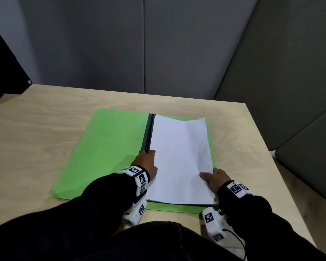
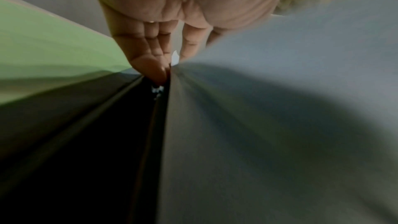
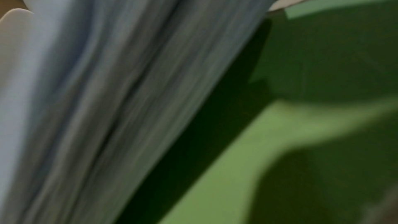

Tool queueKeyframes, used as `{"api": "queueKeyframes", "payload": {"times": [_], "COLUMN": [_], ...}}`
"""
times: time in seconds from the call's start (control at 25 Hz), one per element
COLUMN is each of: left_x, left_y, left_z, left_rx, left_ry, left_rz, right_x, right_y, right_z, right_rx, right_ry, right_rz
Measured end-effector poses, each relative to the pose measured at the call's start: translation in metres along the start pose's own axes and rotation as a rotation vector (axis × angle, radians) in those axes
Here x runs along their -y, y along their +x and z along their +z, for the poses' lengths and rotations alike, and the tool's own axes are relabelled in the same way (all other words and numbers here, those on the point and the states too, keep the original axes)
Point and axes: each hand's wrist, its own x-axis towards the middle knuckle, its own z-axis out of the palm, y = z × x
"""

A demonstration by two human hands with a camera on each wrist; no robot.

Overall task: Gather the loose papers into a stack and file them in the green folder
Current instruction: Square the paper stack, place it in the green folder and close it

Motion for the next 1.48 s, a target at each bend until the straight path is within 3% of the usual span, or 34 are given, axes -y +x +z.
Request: {"api": "queueKeyframes", "payload": {"times": [0.28,0.44,0.76,0.88,1.0,1.12,1.2,1.32,1.48], "left_x": [0.001,0.002,0.002,0.003,0.004,0.006,0.014,0.047,0.121], "left_y": [-0.006,-0.004,-0.003,-0.001,0.001,0.001,0.002,0.002,0.007], "left_z": [0.002,0.001,0.002,0.001,0.001,-0.001,-0.004,-0.019,-0.059], "left_rx": [-0.075,-0.028,-0.029,-0.026,-0.025,-0.035,-0.037,-0.141,-0.252], "left_ry": [0.108,0.148,0.192,0.196,0.209,0.219,0.169,-0.025,-0.074], "left_rz": [0.027,0.025,0.043,0.046,0.046,0.069,0.087,-0.011,-0.337], "right_x": [0.002,0.006,0.018,0.027,0.026,0.018,0.018,0.021,0.021], "right_y": [-0.001,-0.004,-0.028,-0.040,-0.047,-0.049,-0.048,-0.045,-0.043], "right_z": [0.001,0.003,-0.007,-0.016,0.000,0.025,0.029,0.029,0.028], "right_rx": [-0.002,-0.022,-0.237,-0.317,-0.183,0.016,0.066,0.071,0.060], "right_ry": [-0.094,-0.165,-0.433,-0.637,-0.818,-1.037,-1.091,-1.096,-1.086], "right_rz": [0.003,0.014,0.005,-0.107,-0.261,-0.213,-0.161,-0.136,-0.144]}}
